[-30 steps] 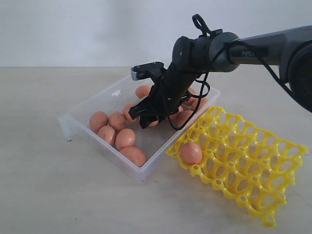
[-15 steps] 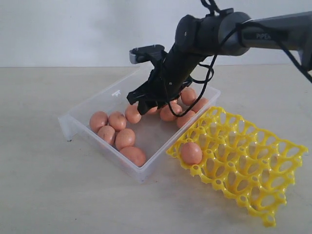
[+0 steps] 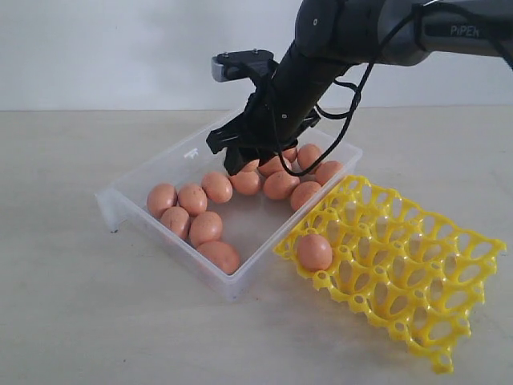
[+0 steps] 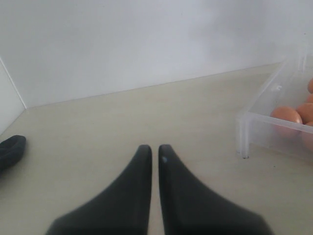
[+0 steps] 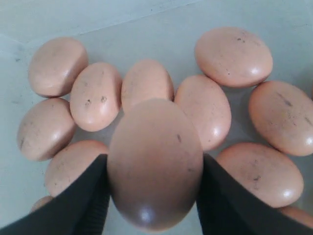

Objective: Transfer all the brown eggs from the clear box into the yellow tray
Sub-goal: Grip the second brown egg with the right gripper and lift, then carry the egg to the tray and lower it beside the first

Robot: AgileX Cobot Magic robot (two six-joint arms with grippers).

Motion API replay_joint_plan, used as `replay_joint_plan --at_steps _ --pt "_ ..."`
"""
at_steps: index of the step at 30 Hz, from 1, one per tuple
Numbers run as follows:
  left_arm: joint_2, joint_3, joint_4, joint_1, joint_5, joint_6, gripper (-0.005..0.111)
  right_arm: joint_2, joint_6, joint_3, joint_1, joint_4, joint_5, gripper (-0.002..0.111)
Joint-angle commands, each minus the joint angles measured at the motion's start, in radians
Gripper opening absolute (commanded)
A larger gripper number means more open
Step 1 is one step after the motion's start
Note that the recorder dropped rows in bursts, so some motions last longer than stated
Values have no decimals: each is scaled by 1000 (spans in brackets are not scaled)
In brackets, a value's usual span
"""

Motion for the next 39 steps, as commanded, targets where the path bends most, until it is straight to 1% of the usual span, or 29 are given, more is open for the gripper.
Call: replay_joint_plan --at_steps 1,7,9,12,14,17,24,27,30,34,37,39 --pt "-3 -3 -5 -7 -7 -3 4 -58 7 -5 0 -4 -16 0" --pt "-3 -3 -5 -7 -7 -3 4 -147 12 9 0 7 -65 0" --pt "-3 -3 -5 -7 -7 -3 4 -205 12 93 0 9 -202 0" --pt "-3 -3 -5 -7 -7 -3 4 -335 4 331 0 11 -392 0" --pt "-3 -3 -5 -7 -7 -3 4 -416 -39 517 0 11 -516 0" --pt "-3 -3 -5 -7 -7 -3 4 -497 -74 672 0 11 -681 0" --pt "-3 -3 -5 -7 -7 -3 4 -693 -41 1051 0 11 -1138 0" --pt "-3 -3 -5 -7 -7 -3 4 -766 54 1200 0 11 -1335 0" --pt "-3 -3 -5 -7 -7 -3 4 -793 169 1299 0 11 -1480 0" --pt "-3 -3 -5 -7 -7 -3 4 -791 277 1344 0 15 -1529 0" --pt "-3 -3 -5 -7 -7 -3 4 -771 458 1344 0 11 -1565 0" --pt "-3 -3 -5 -7 -7 -3 4 -745 594 1344 -3 -50 -1618 0"
